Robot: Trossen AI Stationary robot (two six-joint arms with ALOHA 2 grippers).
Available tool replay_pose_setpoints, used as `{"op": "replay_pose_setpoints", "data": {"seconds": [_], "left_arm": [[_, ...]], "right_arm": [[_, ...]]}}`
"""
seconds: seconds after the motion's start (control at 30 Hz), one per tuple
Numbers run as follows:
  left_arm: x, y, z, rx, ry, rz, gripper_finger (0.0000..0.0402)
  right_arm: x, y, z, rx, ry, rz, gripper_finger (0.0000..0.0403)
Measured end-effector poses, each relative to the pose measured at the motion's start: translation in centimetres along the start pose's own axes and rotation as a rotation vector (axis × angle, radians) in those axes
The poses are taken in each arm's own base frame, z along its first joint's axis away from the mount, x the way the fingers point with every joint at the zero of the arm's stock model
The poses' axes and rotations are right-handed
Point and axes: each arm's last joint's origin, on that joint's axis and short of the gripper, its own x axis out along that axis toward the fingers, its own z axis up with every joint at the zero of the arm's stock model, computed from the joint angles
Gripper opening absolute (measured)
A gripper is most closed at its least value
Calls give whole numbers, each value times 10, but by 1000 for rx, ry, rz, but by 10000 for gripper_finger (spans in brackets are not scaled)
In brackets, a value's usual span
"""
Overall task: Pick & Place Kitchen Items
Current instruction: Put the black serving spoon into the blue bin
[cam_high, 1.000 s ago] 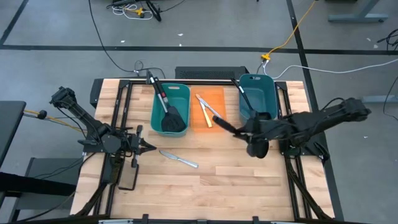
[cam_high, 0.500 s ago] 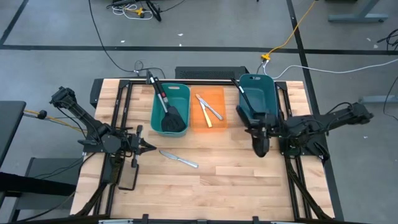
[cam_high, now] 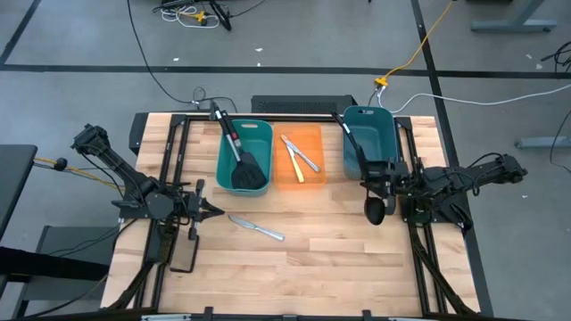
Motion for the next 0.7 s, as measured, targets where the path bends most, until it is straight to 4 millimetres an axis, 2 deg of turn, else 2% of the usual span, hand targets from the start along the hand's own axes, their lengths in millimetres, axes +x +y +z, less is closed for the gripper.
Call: {"op": "replay_pose_setpoints", "data": {"seconds": [0.53,0.7], "left_arm": [[0,0,0,0,0,0,11],[0,0,0,0,0,0,11]], "right_arm": [[-1,-1,-1,5,-5,-9,73],[-1,0,8,37,-100,-26,73]]}}
